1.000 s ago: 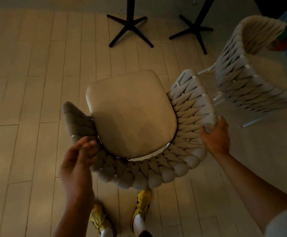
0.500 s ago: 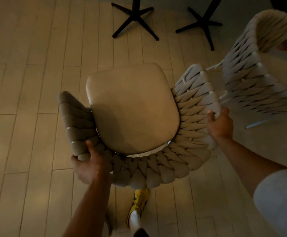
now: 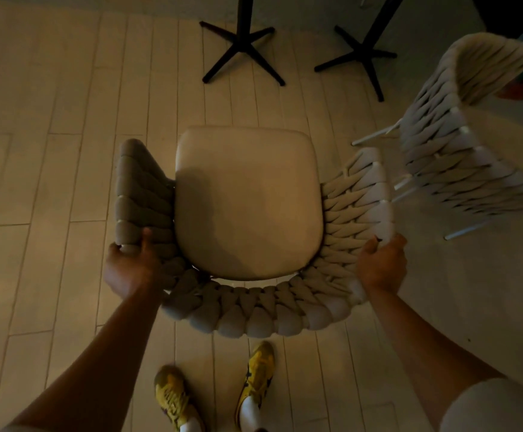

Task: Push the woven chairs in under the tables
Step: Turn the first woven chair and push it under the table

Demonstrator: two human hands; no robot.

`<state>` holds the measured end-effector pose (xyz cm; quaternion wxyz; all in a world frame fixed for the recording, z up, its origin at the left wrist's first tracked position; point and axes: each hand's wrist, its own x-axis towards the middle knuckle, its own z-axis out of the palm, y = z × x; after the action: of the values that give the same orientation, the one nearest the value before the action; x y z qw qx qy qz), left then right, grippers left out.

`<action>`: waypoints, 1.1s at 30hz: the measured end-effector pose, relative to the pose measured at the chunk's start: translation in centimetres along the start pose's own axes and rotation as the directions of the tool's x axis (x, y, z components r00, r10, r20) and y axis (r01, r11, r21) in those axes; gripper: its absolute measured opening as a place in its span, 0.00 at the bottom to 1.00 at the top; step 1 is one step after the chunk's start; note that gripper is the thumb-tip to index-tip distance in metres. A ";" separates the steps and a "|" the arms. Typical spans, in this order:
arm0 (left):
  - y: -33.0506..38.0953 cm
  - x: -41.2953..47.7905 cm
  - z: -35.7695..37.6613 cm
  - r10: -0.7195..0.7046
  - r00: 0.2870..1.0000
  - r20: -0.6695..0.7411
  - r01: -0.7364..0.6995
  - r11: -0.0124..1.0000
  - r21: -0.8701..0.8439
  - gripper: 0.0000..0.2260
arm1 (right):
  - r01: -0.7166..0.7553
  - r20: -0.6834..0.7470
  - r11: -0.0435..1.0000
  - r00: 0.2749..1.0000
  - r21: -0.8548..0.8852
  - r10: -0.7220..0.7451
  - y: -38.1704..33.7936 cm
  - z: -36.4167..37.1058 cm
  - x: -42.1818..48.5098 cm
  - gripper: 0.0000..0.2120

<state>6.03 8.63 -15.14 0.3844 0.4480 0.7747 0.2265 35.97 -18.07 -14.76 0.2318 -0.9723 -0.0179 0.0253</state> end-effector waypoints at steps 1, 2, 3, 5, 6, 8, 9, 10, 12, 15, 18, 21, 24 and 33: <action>0.3 0.3 -0.2 0.013 1.000 0.004 -0.013 1.000 0.014 0.23 | -0.015 0.001 1.000 1.000 0.006 0.015 0.1 0.0 -0.6 0.22; 0.5 0.5 -0.3 0.024 1.000 0.014 -0.024 0.999 0.022 0.23 | -0.032 -0.002 0.999 0.999 0.015 0.032 0.1 0.0 -1.2 0.23; 0.8 0.7 -0.4 0.033 0.999 0.027 -0.034 0.999 0.031 0.23 | -0.049 -0.007 0.999 0.999 0.024 0.049 0.2 0.0 -1.7 0.23; 1.1 1.0 -0.7 0.054 0.997 0.048 -0.056 0.997 0.049 0.24 | -0.067 -0.020 0.997 0.997 0.036 0.068 0.2 0.0 -2.5 0.22; 1.2 1.2 -0.7 0.064 0.996 0.059 -0.067 0.996 0.052 0.24 | -0.071 -0.026 0.997 0.997 0.036 0.072 0.2 0.0 -2.7 0.22; 1.3 1.3 -0.9 0.076 0.994 0.080 -0.080 0.996 0.049 0.24 | -0.073 -0.033 0.997 0.997 0.027 0.074 0.0 0.0 -2.9 0.22; 1.4 1.2 -1.0 0.077 0.993 0.086 -0.082 0.996 0.046 0.23 | -0.073 -0.035 0.997 0.997 0.023 0.074 0.0 0.0 -2.9 0.22; 1.4 1.2 -1.1 0.079 0.993 0.086 -0.083 0.995 0.046 0.23 | -0.076 -0.034 0.997 0.996 0.021 0.076 -0.1 0.0 -2.8 0.22; 1.5 0.9 -1.2 0.091 0.993 0.078 -0.095 0.994 0.056 0.23 | -0.081 -0.027 0.997 0.996 0.014 0.082 -0.1 0.0 -2.7 0.22; 1.6 0.7 -1.2 0.104 0.992 0.077 -0.108 0.993 0.054 0.22 | -0.071 -0.026 0.997 0.997 0.003 0.071 -0.1 0.1 -2.6 0.22; 1.6 0.4 -1.3 0.107 0.990 0.089 -0.110 0.993 0.035 0.21 | -0.067 -0.027 0.998 0.997 0.000 0.067 -0.1 0.0 -2.6 0.22; 1.6 0.2 -1.4 0.110 0.990 0.089 -0.111 0.994 0.017 0.20 | -0.059 -0.023 0.998 0.998 0.012 0.059 -0.1 -0.1 -2.6 0.23; 1.6 0.3 -1.4 0.113 0.989 0.094 -0.116 0.993 0.028 0.20 | -0.058 -0.019 0.998 0.998 0.014 0.058 -0.1 -0.1 -2.4 0.23; 0.7 0.4 -1.0 0.132 0.988 0.078 -0.139 0.987 0.085 0.18 | -0.087 -0.010 0.996 0.996 0.013 0.087 -0.2 -0.3 -1.9 0.23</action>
<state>5.44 9.35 -14.22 0.3753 0.5245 0.7374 0.2006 34.08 -18.06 -14.34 0.2365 -0.9708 0.0256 0.0302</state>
